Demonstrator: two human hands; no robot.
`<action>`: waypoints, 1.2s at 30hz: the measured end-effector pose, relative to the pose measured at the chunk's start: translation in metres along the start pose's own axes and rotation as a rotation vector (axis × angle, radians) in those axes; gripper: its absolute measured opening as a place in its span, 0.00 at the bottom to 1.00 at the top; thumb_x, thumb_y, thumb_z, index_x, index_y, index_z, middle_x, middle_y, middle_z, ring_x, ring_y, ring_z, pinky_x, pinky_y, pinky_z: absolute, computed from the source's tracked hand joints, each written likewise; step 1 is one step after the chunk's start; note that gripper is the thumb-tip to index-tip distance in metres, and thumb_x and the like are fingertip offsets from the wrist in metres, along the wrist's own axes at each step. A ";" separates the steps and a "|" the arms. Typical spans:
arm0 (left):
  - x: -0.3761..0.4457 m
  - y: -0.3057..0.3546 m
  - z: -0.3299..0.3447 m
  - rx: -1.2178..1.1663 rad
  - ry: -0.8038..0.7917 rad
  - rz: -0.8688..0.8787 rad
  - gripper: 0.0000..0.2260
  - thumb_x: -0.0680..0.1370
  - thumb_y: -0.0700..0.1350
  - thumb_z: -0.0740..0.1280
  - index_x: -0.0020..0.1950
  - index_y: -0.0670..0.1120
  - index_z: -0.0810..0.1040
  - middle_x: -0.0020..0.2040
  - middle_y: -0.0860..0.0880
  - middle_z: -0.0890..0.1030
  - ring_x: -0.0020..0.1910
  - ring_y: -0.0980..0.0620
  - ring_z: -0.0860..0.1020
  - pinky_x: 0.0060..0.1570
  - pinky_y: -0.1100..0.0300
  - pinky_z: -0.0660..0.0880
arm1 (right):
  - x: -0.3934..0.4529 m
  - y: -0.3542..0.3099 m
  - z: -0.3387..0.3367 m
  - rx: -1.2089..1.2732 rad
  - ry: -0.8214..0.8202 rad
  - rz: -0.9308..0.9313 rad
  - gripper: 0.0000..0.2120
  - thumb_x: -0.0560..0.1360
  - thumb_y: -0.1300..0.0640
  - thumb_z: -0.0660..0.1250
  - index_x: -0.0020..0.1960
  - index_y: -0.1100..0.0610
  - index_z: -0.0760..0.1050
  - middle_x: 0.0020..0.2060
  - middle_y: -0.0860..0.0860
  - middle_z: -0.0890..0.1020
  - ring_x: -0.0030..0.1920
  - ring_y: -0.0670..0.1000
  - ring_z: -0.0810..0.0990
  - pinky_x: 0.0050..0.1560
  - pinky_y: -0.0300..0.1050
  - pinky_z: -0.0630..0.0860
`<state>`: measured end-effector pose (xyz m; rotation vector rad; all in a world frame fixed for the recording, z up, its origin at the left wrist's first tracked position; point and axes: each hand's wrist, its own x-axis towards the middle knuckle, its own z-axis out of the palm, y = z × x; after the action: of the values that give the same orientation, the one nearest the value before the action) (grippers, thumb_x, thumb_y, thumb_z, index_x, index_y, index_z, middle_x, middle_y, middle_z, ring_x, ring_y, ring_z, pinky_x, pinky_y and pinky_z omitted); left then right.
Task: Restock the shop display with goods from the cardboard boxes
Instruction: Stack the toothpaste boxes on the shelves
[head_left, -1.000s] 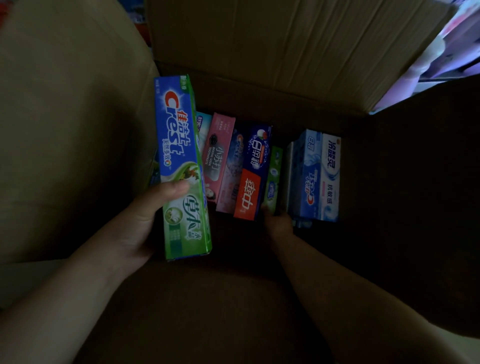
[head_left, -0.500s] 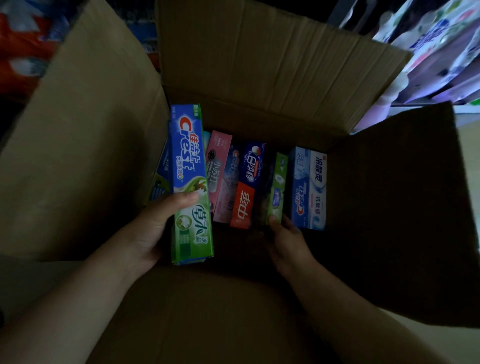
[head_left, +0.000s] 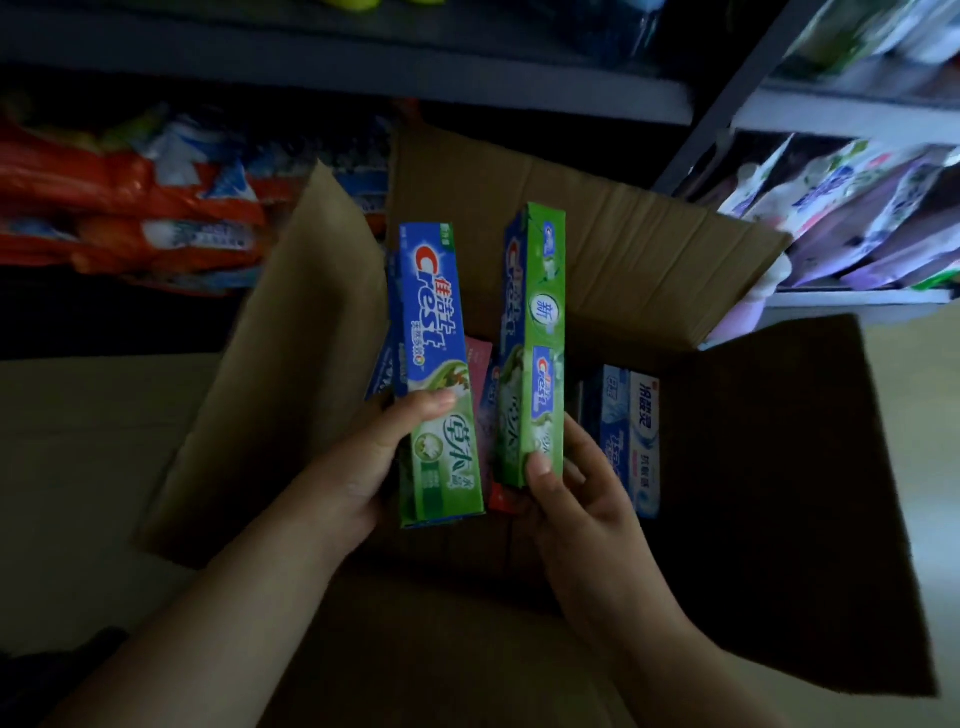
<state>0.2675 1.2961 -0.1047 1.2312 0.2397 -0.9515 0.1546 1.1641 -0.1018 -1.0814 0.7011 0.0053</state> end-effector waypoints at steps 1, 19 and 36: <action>-0.010 0.013 0.001 -0.010 -0.005 0.001 0.20 0.62 0.50 0.69 0.54 0.51 0.79 0.44 0.50 0.86 0.42 0.53 0.84 0.37 0.59 0.78 | -0.008 -0.012 0.009 -0.006 -0.020 -0.012 0.33 0.66 0.44 0.76 0.68 0.45 0.70 0.61 0.53 0.80 0.62 0.56 0.79 0.64 0.62 0.72; -0.345 0.292 0.046 -0.135 -0.012 -0.024 0.36 0.55 0.52 0.77 0.62 0.46 0.76 0.52 0.41 0.84 0.48 0.43 0.84 0.35 0.55 0.80 | -0.244 -0.316 0.197 -0.254 -0.460 0.131 0.47 0.57 0.48 0.83 0.70 0.55 0.65 0.61 0.59 0.80 0.64 0.60 0.76 0.70 0.61 0.66; -0.472 0.352 0.144 -0.219 0.107 0.136 0.21 0.67 0.48 0.69 0.58 0.44 0.78 0.49 0.39 0.84 0.45 0.42 0.84 0.43 0.51 0.78 | -0.345 -0.419 0.231 -0.296 -0.346 0.025 0.15 0.71 0.60 0.70 0.57 0.56 0.75 0.48 0.53 0.86 0.51 0.54 0.84 0.52 0.49 0.79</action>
<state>0.1884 1.4058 0.4861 1.0832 0.3315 -0.7222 0.1427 1.2570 0.4807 -1.3138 0.4073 0.3191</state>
